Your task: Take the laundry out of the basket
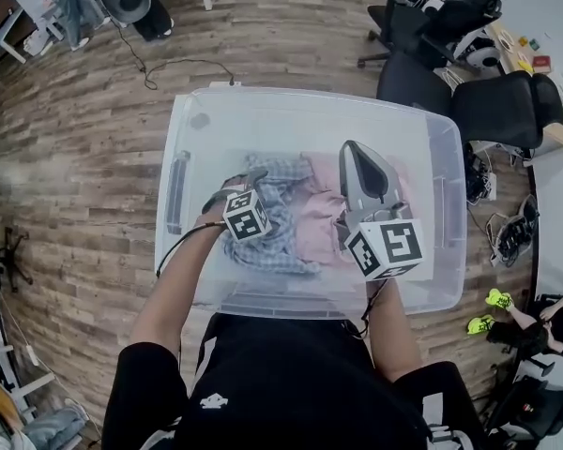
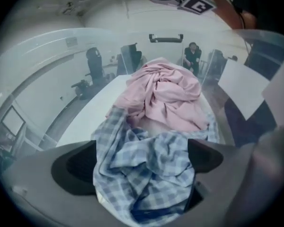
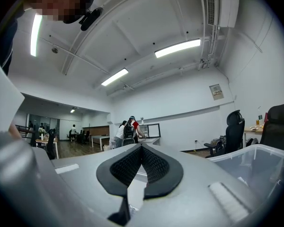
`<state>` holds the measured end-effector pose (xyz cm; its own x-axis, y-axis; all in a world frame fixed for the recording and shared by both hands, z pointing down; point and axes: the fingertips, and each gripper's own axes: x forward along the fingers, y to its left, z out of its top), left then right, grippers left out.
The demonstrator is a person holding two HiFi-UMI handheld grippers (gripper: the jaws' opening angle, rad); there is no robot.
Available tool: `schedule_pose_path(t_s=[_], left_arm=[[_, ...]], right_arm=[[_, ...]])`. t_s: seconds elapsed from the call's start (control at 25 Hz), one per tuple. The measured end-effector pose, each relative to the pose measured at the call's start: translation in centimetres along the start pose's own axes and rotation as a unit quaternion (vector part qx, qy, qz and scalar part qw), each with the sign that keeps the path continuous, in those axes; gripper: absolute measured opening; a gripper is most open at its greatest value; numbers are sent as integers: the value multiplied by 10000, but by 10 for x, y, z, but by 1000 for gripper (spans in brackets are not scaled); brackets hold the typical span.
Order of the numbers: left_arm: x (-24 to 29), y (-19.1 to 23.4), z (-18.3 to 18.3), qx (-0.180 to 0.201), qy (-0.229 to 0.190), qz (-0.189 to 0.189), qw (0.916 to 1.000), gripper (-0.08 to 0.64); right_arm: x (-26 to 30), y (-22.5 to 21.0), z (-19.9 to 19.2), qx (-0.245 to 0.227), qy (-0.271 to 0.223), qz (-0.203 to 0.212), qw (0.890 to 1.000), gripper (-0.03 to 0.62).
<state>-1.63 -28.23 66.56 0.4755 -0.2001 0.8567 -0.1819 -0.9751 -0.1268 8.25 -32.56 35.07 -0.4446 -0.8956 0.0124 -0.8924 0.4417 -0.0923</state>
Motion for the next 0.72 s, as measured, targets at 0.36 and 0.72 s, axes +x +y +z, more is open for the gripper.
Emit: schedule_pose_path(t_s=[0.36,0.72], left_arm=[[40,-15,-35,1154,749,-247,9902,584],[56,-5,-32,970,531,-245,9936,571]], right_arm=[[1,-12,-15,47,229,-130,9996,-1],[2,-20,-24,47,380,-227,9990,-2]])
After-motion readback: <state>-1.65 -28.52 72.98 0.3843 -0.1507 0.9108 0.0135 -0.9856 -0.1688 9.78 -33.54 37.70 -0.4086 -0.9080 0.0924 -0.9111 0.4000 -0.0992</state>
